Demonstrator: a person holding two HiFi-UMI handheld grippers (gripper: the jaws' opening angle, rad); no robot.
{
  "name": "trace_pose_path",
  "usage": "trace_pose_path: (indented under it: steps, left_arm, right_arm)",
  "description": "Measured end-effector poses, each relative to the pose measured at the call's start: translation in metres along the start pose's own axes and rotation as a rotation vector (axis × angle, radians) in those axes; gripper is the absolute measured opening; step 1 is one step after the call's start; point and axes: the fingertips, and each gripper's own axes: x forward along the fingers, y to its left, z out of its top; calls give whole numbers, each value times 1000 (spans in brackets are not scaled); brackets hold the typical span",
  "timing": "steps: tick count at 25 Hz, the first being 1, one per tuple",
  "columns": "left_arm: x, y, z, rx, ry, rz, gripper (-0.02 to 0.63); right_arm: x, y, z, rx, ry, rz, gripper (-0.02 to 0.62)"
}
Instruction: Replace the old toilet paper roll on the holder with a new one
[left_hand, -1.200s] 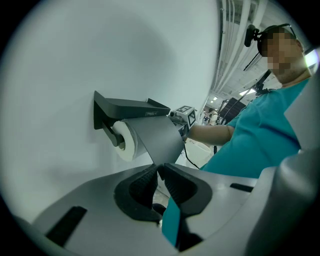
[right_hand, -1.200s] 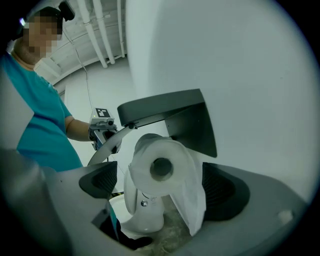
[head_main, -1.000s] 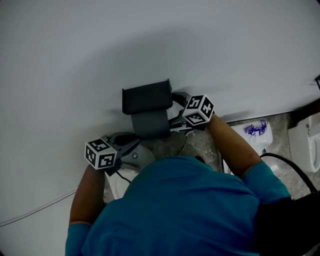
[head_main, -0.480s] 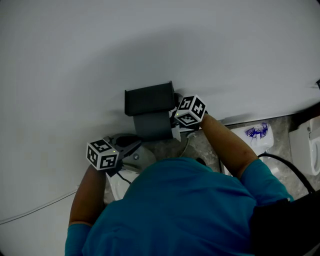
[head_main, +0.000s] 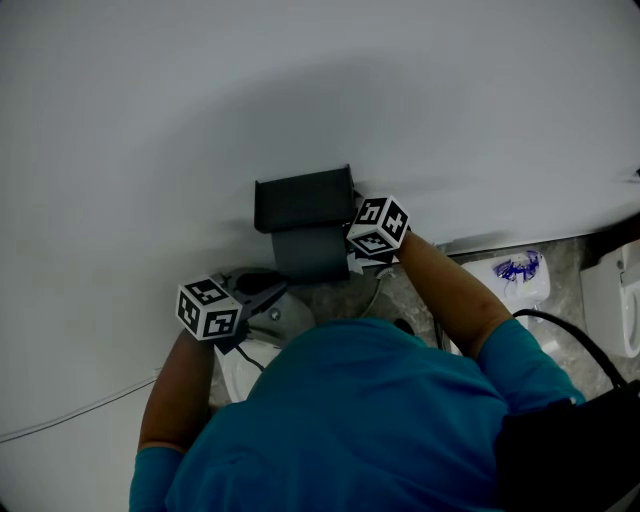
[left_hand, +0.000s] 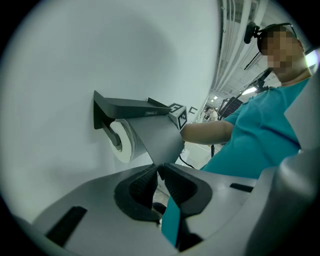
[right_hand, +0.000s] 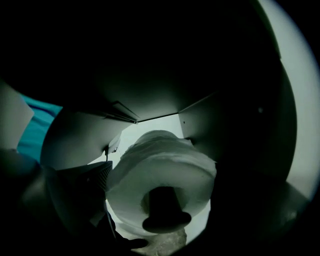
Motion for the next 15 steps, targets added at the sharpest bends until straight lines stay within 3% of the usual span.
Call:
trace_pose_path:
  steps: [12,15]
  left_arm:
    - [1,1,0,-5,2,-3,46]
    - [1,1,0,-6,3,-6,46]
  right_arm:
    - [10,-7,8,-12,-109,-63,551]
    - [8,-10,8,-8,-116,-76,514]
